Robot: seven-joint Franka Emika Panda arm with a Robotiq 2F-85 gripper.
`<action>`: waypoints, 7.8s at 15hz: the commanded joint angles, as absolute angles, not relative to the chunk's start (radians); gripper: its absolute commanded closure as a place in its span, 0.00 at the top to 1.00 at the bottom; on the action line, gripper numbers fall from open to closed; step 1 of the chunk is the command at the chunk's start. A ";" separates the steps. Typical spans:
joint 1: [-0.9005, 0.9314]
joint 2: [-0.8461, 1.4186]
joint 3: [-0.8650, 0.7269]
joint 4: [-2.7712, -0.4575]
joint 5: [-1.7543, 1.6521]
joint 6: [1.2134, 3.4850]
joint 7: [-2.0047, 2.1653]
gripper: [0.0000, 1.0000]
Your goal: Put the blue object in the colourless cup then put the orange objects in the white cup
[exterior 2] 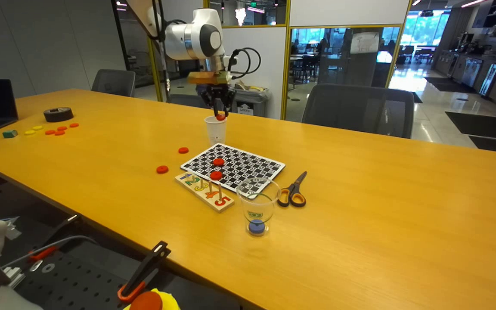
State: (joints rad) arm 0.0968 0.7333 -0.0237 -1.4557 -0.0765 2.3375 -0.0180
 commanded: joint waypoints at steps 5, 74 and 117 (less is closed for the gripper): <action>0.103 0.820 0.001 -1.296 -0.086 2.228 -0.021 0.23; 0.115 0.436 -0.103 -2.044 -0.135 2.679 0.164 0.22; -0.011 0.336 -0.058 -2.224 -0.078 2.640 0.063 1.00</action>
State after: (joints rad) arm 0.0124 0.3685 -0.0646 -2.1280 -0.0950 2.5433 0.0928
